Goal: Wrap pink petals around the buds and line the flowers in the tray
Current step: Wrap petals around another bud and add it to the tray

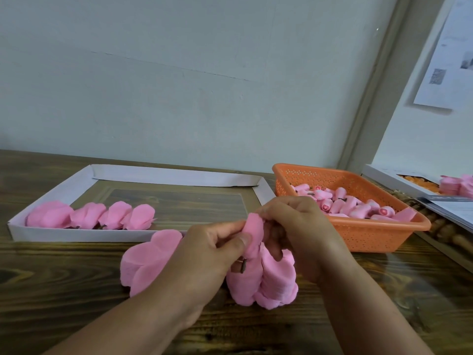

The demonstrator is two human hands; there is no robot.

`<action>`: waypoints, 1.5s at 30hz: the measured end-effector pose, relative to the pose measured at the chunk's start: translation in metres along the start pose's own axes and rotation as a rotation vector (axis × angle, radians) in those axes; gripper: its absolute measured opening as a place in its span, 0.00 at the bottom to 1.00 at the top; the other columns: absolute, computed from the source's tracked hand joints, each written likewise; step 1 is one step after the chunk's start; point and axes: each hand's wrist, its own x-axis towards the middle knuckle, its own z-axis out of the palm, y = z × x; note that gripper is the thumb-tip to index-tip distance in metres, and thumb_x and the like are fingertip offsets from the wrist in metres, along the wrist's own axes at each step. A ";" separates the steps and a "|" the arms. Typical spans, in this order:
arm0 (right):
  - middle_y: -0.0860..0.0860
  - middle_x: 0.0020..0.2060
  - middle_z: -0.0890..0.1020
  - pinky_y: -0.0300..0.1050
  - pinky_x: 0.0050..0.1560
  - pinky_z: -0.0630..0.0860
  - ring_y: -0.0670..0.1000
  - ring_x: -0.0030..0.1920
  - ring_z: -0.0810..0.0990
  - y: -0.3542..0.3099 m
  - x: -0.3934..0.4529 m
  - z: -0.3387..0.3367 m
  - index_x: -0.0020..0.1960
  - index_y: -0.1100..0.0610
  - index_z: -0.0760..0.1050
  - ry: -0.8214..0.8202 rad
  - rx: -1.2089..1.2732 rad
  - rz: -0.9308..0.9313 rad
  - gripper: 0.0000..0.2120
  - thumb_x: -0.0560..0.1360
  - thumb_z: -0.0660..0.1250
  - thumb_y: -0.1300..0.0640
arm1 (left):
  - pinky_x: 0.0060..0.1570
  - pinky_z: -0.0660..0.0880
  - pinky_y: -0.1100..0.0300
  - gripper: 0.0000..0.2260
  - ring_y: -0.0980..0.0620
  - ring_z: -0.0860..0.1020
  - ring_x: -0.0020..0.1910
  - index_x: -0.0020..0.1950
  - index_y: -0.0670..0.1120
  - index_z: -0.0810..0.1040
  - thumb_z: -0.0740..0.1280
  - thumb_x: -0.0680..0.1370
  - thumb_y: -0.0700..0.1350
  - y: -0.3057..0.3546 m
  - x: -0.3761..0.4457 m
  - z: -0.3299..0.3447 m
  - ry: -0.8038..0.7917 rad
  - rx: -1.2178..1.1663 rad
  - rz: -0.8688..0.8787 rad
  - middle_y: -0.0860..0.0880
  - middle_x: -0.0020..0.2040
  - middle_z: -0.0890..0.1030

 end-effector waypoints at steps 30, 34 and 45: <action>0.61 0.27 0.75 0.42 0.27 0.67 0.55 0.26 0.70 -0.009 -0.009 -0.006 0.41 0.61 0.76 -0.122 -0.279 -0.410 0.05 0.68 0.62 0.66 | 0.40 0.82 0.59 0.12 0.50 0.83 0.37 0.48 0.38 0.85 0.66 0.69 0.41 0.021 0.003 -0.009 -0.121 -0.657 -0.222 0.41 0.41 0.83; 0.59 0.28 0.75 0.41 0.27 0.67 0.52 0.27 0.69 -0.008 -0.011 -0.003 0.41 0.59 0.77 -0.123 -0.282 -0.444 0.08 0.69 0.69 0.53 | 0.40 0.82 0.59 0.15 0.50 0.83 0.41 0.53 0.38 0.83 0.66 0.69 0.41 0.020 0.003 -0.009 -0.103 -0.638 -0.215 0.41 0.47 0.84; 0.47 0.23 0.74 0.40 0.26 0.68 0.44 0.24 0.70 -0.005 -0.006 0.003 0.33 0.60 0.75 0.086 -0.284 -0.334 0.10 0.72 0.66 0.69 | 0.41 0.81 0.60 0.17 0.50 0.84 0.46 0.56 0.40 0.81 0.66 0.69 0.41 0.022 0.001 -0.007 -0.103 -0.630 -0.154 0.42 0.51 0.85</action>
